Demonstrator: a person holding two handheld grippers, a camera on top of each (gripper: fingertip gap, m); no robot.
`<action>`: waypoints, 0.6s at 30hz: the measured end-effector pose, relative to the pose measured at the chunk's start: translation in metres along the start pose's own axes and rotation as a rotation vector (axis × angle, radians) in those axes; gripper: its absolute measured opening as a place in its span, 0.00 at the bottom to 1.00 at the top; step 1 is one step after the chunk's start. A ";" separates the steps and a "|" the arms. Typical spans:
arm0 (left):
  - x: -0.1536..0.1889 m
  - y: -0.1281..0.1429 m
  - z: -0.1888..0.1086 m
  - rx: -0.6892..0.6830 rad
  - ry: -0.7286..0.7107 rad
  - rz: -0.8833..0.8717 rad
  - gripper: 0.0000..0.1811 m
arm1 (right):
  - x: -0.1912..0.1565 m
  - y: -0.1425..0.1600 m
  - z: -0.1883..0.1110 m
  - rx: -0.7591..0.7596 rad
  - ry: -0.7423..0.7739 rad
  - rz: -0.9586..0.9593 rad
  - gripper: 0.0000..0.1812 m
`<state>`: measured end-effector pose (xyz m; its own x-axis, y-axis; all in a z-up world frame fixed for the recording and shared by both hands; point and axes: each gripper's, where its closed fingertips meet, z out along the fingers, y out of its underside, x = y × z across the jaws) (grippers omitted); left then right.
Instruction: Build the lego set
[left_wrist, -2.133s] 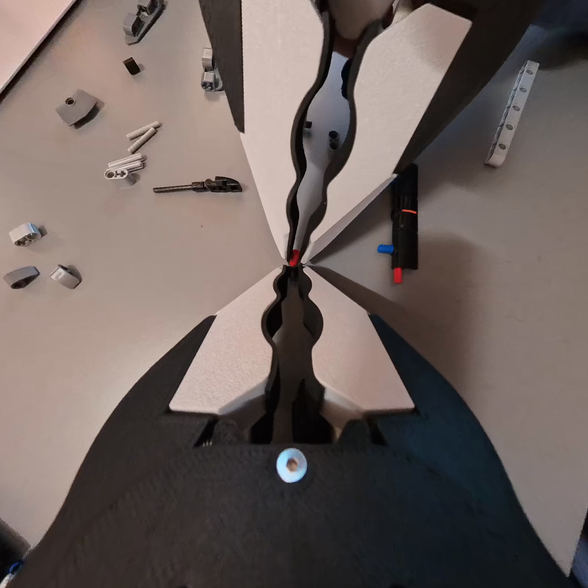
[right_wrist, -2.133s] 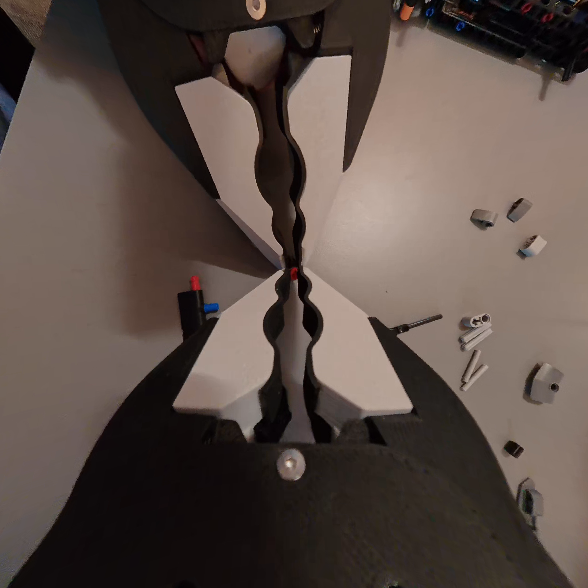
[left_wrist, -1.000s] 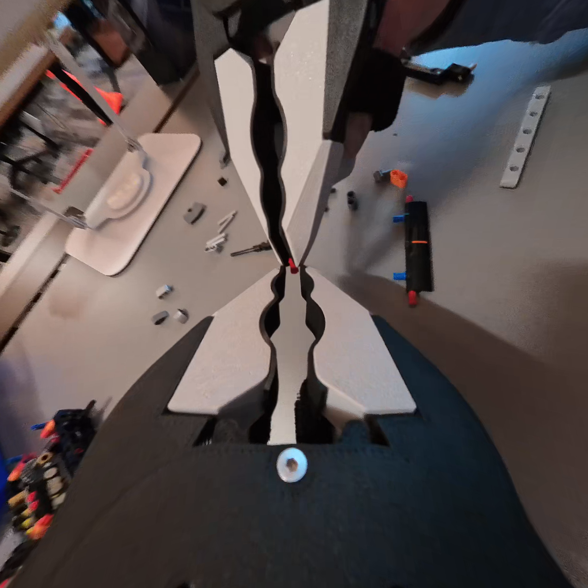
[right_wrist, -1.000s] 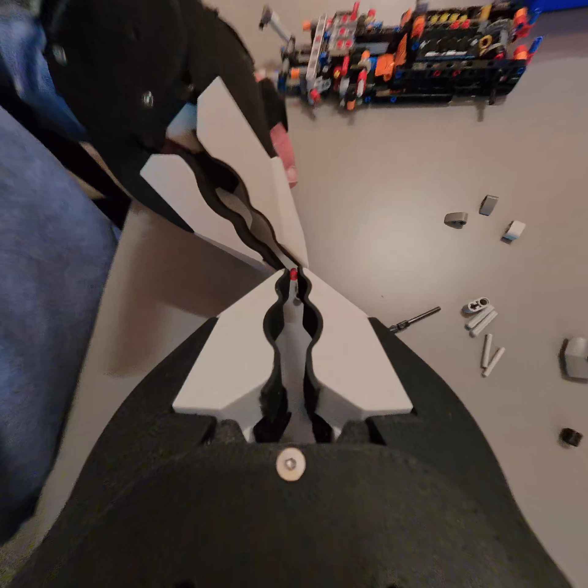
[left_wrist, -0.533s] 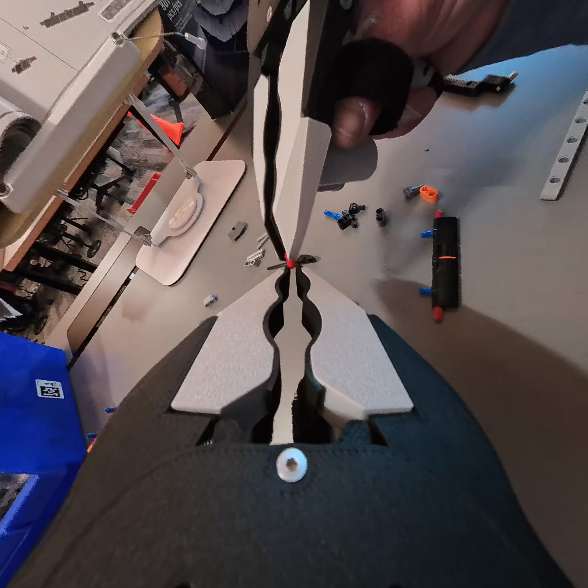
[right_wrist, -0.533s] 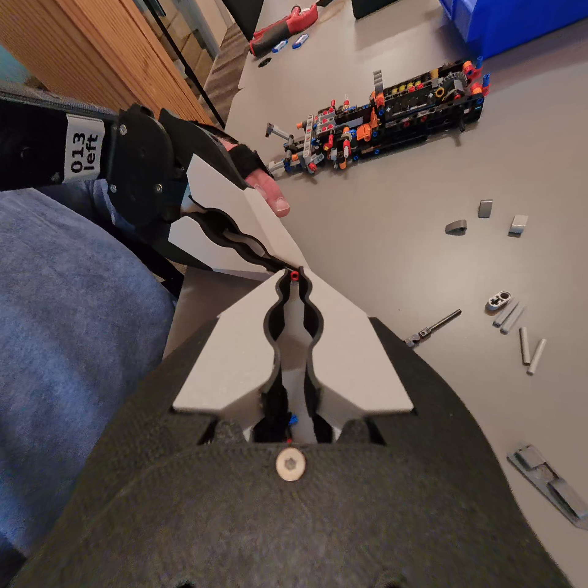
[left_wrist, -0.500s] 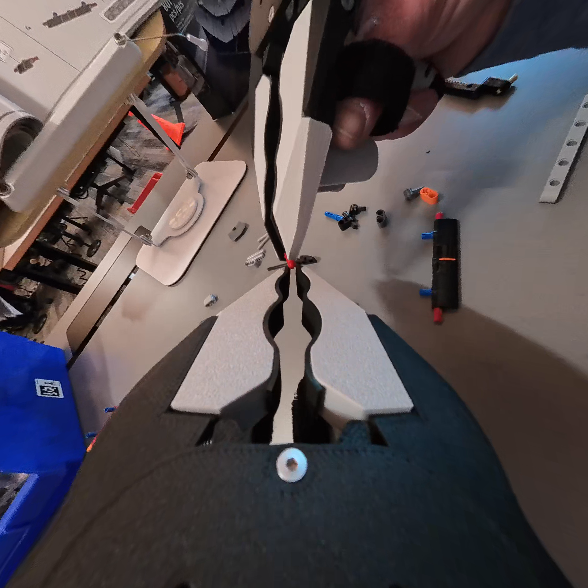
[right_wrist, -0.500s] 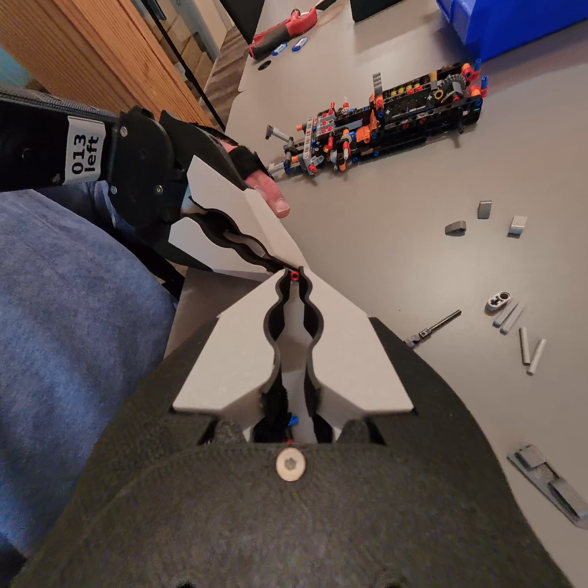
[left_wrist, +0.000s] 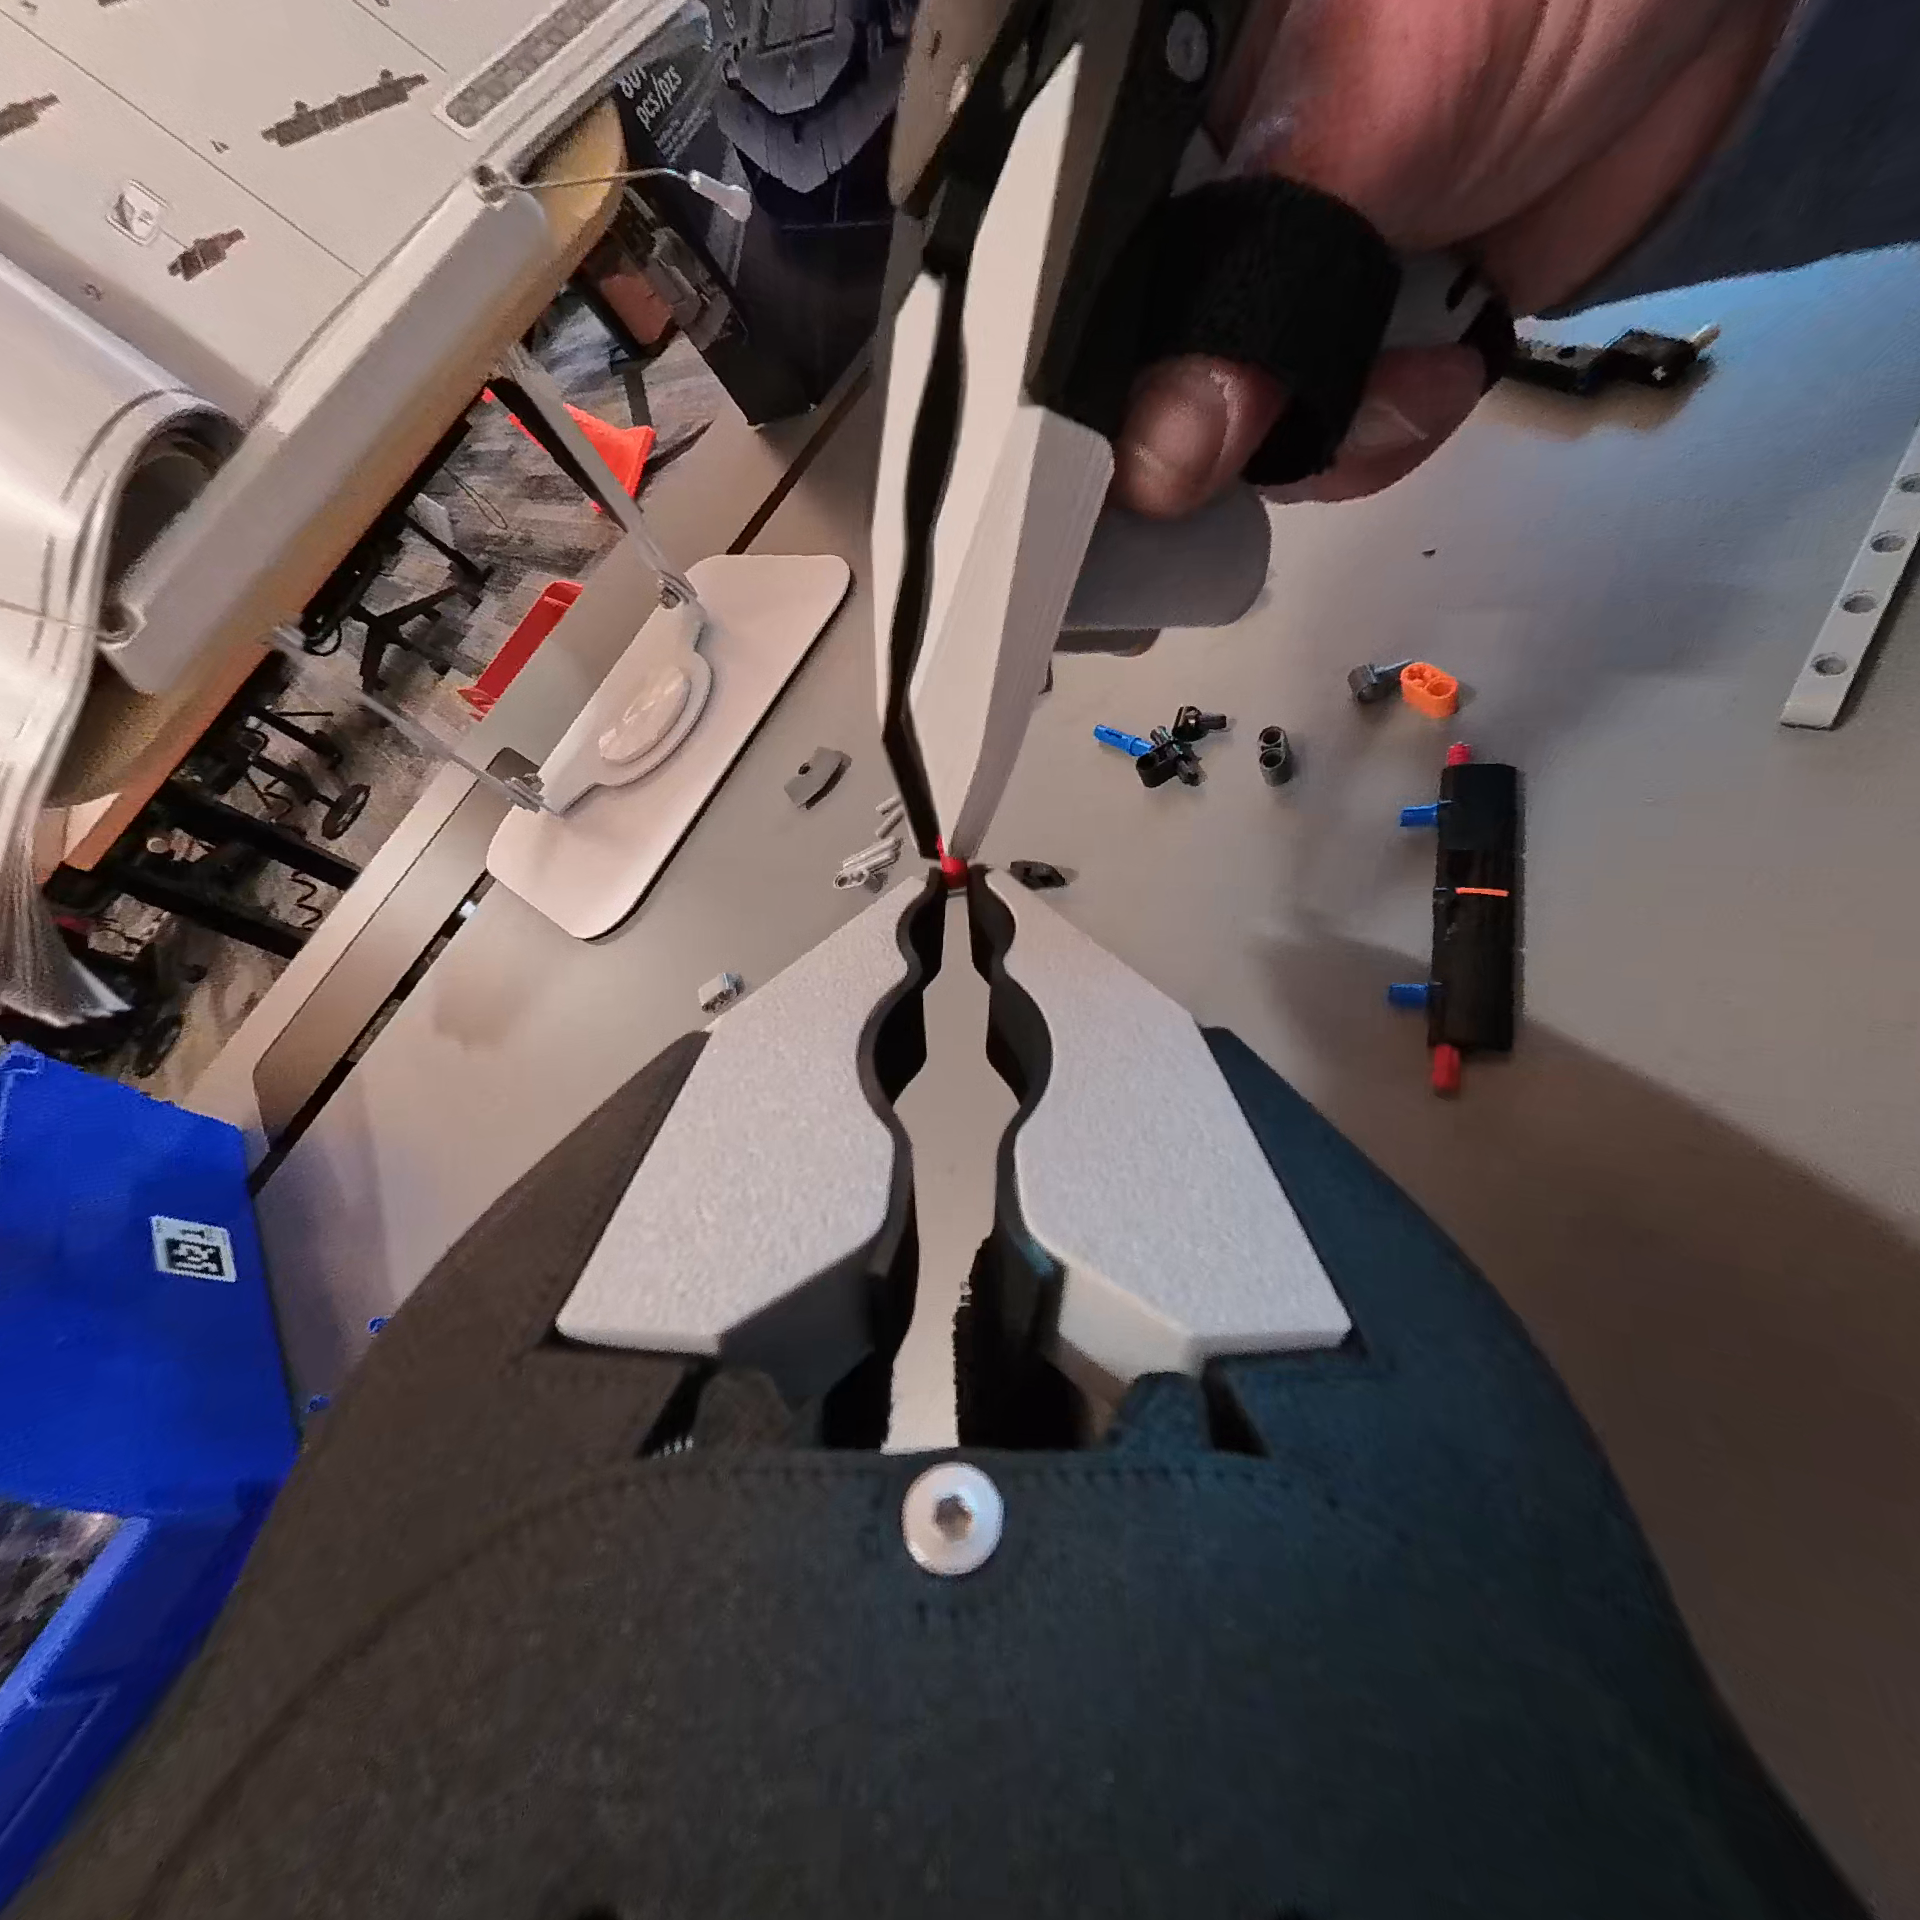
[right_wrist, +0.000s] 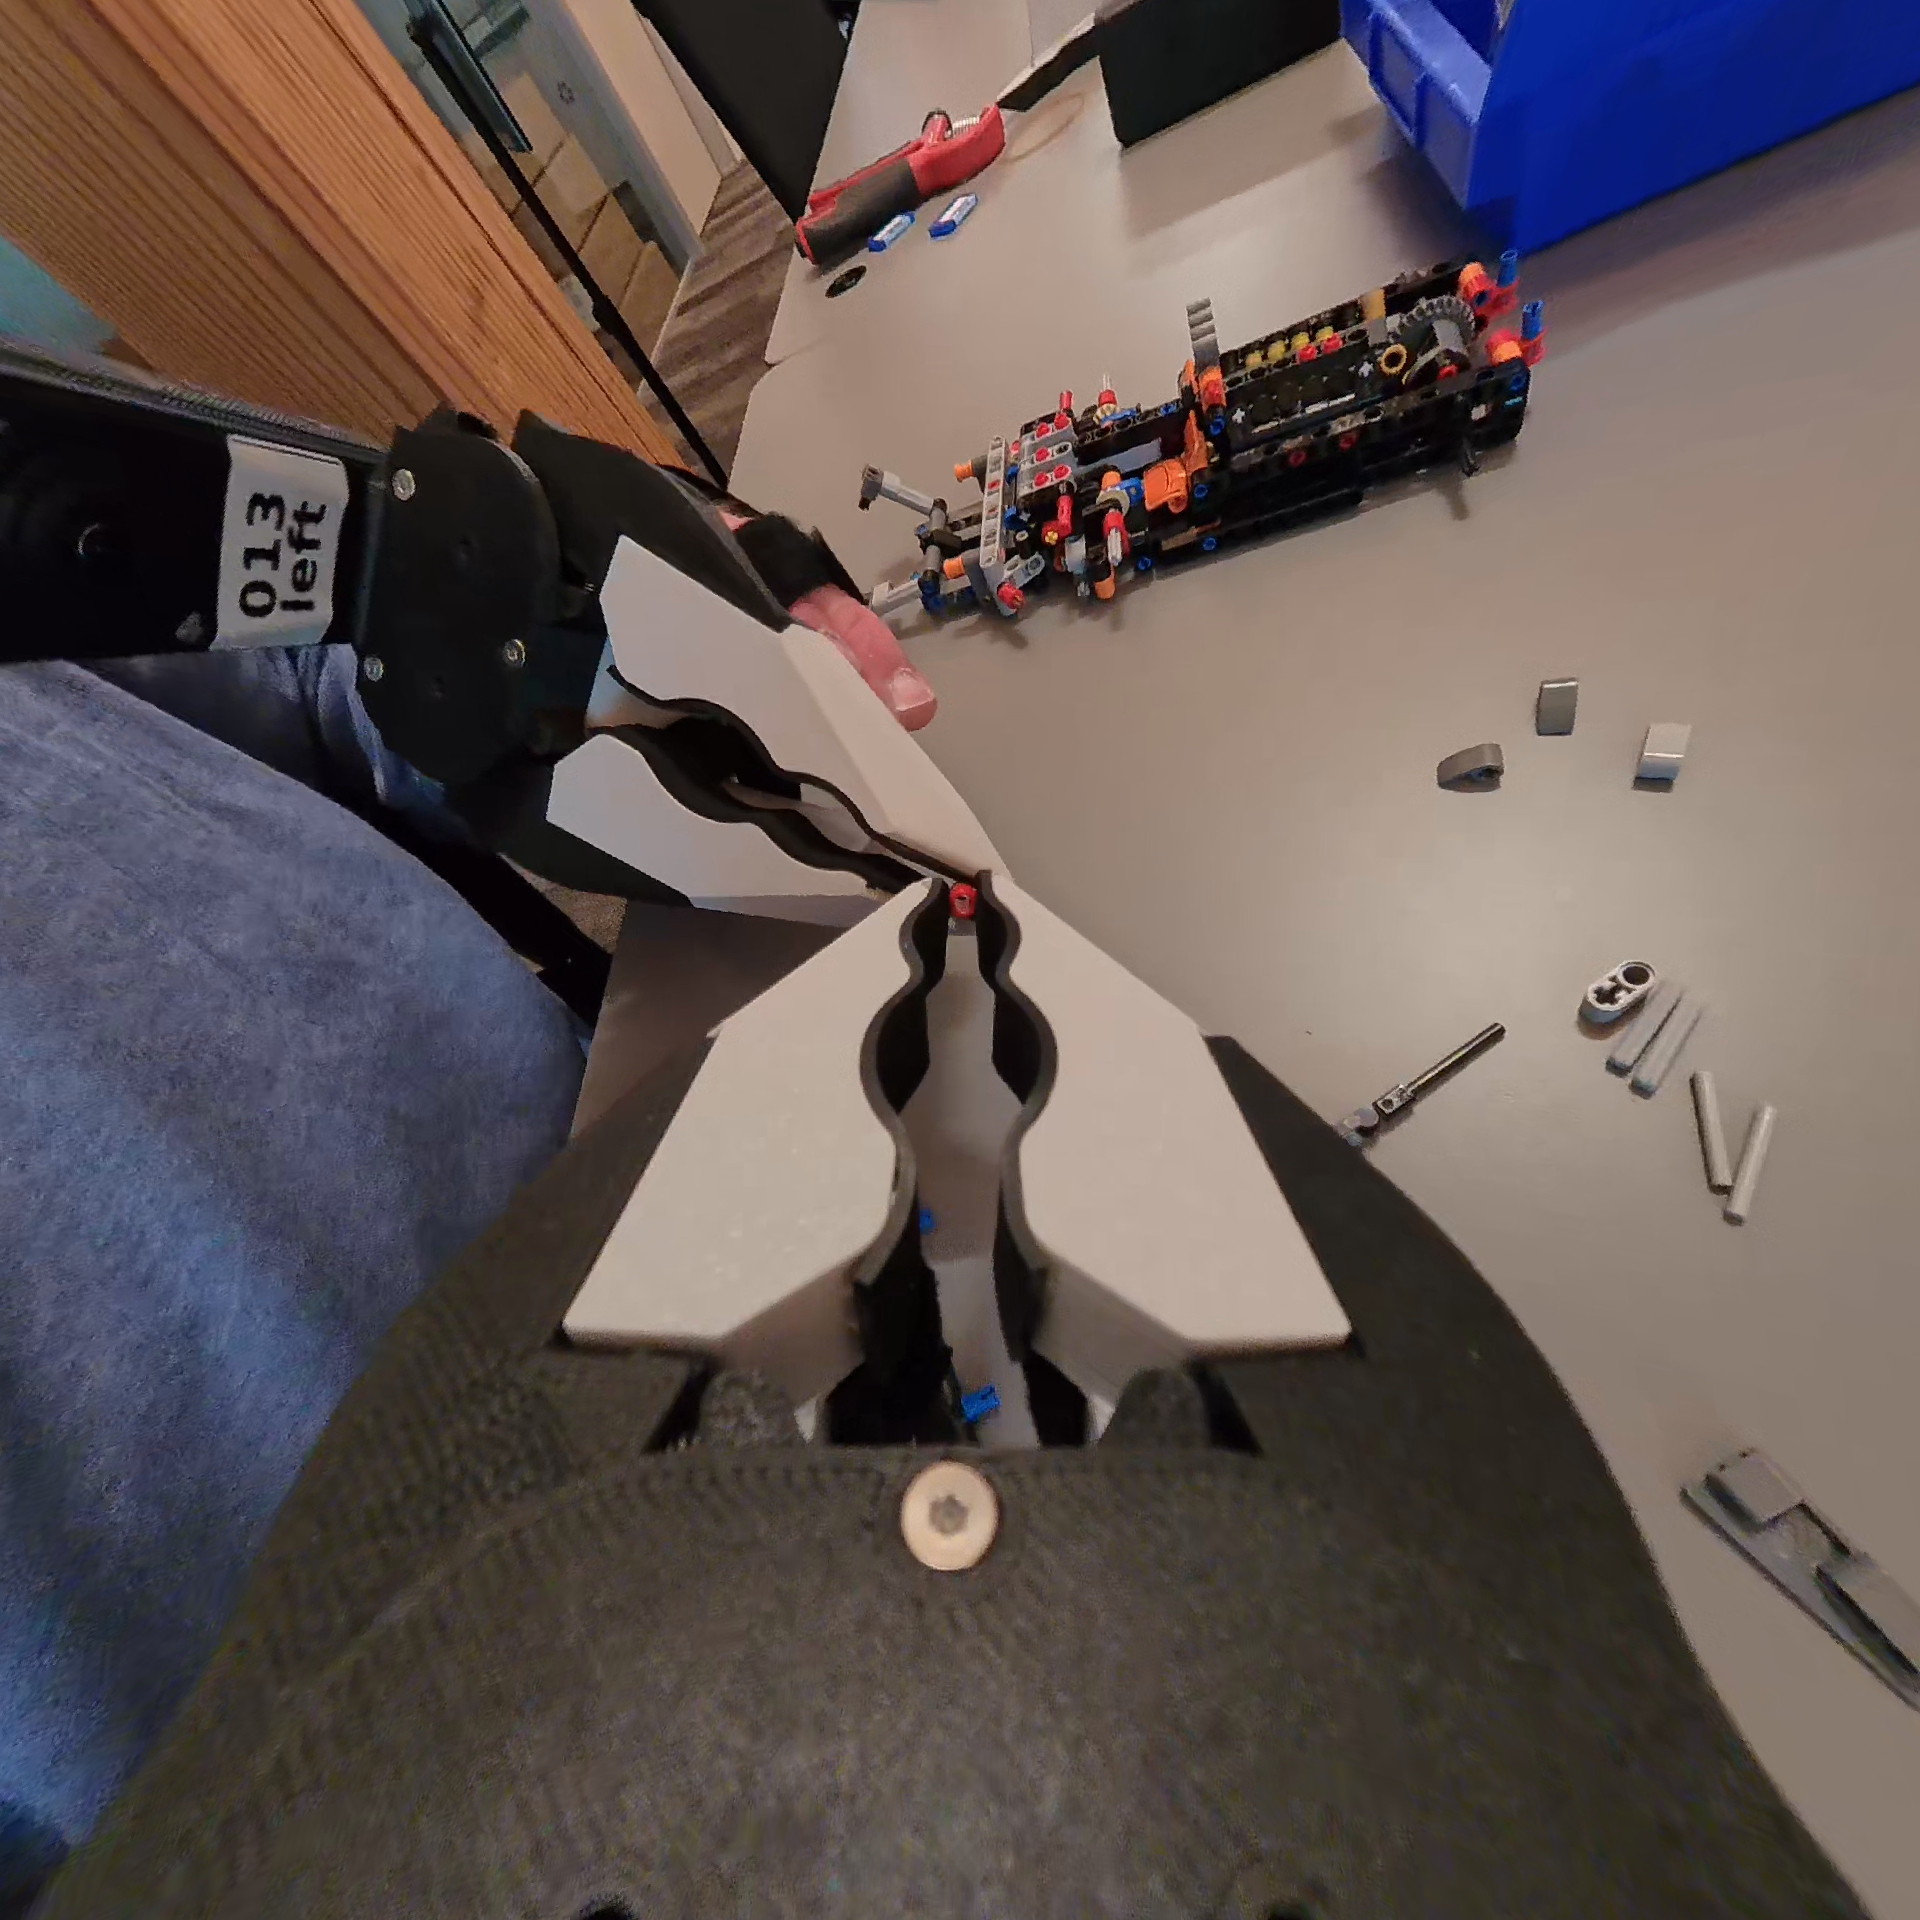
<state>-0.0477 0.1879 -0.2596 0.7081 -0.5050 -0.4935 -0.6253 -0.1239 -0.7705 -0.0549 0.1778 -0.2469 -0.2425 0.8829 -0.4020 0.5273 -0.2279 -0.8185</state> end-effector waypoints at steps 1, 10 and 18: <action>-0.001 -0.001 -0.001 0.007 0.000 -0.011 0.01 | 0.000 -0.001 0.000 0.007 0.003 -0.003 0.01; -0.004 -0.004 -0.002 0.036 0.006 -0.053 0.01 | -0.001 -0.005 -0.003 0.045 -0.004 0.008 0.03; -0.004 -0.004 -0.002 0.038 0.011 -0.062 0.01 | -0.001 -0.006 -0.004 0.046 0.001 -0.002 0.01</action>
<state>-0.0492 0.1887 -0.2535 0.7410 -0.5072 -0.4400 -0.5673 -0.1224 -0.8144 -0.0547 0.1799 -0.2403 -0.2426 0.8840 -0.3996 0.4885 -0.2446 -0.8376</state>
